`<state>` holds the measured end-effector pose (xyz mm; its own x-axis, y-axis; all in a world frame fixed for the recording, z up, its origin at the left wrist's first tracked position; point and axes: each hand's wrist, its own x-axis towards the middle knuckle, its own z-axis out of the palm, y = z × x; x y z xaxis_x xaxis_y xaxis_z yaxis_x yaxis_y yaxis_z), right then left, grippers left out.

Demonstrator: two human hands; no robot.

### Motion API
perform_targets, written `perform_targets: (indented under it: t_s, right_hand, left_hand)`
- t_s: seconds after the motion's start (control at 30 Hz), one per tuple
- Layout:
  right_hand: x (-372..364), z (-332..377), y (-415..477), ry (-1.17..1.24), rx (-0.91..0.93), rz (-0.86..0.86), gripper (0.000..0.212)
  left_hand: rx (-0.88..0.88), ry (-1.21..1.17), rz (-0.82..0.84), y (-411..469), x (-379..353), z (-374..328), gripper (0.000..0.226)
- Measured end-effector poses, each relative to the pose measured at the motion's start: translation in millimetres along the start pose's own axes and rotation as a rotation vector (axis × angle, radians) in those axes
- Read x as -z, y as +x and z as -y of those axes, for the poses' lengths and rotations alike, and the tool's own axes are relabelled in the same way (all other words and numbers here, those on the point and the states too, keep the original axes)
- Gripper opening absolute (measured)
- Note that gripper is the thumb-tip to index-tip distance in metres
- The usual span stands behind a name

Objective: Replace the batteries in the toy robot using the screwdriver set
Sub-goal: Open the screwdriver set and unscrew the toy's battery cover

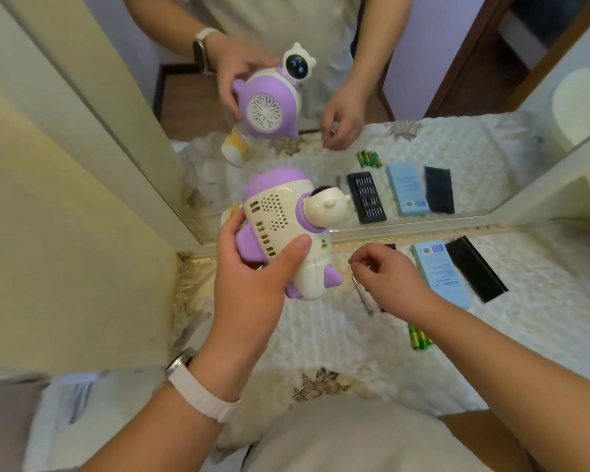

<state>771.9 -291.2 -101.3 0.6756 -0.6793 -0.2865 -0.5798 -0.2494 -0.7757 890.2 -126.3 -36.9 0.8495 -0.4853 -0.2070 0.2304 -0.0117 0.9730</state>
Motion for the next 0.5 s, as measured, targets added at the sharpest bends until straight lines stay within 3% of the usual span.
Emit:
perform_targets:
  t_s: [0.13, 0.27, 0.5]
  right_hand:
    - [42, 37, -36, 0.219, 0.127, -0.02, 0.021]
    - [79, 52, -62, 0.355, 0.234, 0.008, 0.017]
    - [121, 29, -72, 0.484, 0.219, 0.051, 0.017]
  left_hand:
    - [-0.057, 0.031, -0.044, -22, -27, -6, 0.079]
    - [-0.168, 0.081, -0.068, -43, -58, -11, 0.083]
    - [-0.299, 0.241, -0.105, -72, -113, -8, 0.088]
